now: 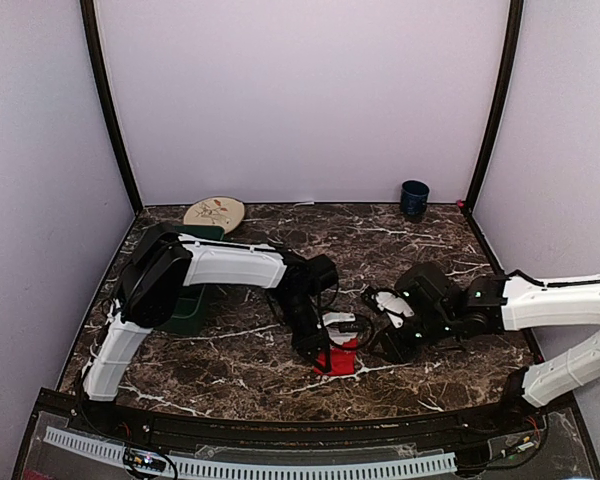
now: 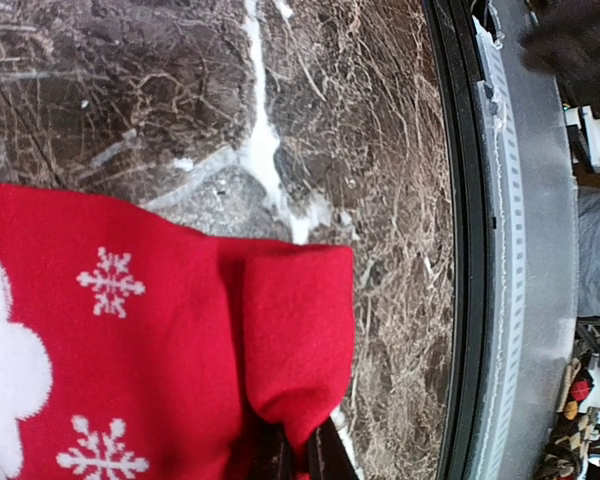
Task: Roll the socks
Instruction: Roll the sock at the center of the board.
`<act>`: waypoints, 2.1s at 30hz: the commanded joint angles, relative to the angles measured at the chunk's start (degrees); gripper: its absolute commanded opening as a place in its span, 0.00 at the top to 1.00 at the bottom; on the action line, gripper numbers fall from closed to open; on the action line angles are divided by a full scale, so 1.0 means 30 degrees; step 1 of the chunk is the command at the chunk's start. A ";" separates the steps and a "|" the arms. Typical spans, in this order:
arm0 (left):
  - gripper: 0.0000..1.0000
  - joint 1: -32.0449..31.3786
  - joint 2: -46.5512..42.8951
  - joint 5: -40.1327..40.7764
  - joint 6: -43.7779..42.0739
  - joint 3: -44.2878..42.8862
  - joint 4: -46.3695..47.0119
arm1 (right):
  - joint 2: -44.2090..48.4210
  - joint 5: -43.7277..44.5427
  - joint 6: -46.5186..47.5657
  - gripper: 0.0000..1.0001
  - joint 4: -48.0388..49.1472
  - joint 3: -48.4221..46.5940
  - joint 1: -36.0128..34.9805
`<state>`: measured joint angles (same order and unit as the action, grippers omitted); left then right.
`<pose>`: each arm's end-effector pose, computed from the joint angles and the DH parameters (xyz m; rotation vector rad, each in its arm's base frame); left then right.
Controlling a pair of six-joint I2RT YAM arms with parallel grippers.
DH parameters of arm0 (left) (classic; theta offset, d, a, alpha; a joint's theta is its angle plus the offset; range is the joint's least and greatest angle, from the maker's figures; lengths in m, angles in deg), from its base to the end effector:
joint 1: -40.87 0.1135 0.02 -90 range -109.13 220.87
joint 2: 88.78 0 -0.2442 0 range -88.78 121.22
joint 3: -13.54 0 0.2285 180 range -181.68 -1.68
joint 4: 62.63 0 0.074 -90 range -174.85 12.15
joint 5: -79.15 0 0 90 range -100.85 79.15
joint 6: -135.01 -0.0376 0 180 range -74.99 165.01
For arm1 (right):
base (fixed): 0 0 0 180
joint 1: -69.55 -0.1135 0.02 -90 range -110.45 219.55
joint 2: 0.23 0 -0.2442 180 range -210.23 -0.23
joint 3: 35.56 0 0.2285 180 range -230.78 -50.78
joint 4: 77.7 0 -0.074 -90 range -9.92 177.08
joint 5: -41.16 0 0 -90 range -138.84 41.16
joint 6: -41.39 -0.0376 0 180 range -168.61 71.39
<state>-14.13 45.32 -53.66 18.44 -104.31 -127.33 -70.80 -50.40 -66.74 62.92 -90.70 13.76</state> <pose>0.2230 -0.3630 0.1246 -1.9507 -2.1242 1.1514 0.1247 0.1853 0.1918 -0.8554 2.4734 0.5275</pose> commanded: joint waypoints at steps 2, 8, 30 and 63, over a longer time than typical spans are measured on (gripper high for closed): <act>1.00 0.0481 0.1013 -0.0847 0.0466 -0.0866 -0.2062 | 0.0549 0.3158 0.0221 0.62 0.1064 0.0342 -0.2259; 1.00 0.0898 0.1332 -0.1558 0.0802 -0.0995 -0.2408 | -0.0585 0.4963 0.1544 0.62 0.1484 -0.0155 -0.5091; 1.00 0.1166 0.1689 -0.2688 0.0696 -0.1248 -0.2815 | -0.6219 0.6530 0.6422 0.61 0.2751 -0.2851 -0.6790; 1.00 0.1576 0.1731 -0.3049 0.0653 -0.1417 -0.2958 | -0.8702 0.4218 0.8405 0.69 0.3412 -0.2748 -0.4555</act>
<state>-9.81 49.91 -62.99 20.84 -107.69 -134.45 -95.23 -35.60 -42.15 72.53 -98.77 -0.82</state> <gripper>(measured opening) 0.063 0.326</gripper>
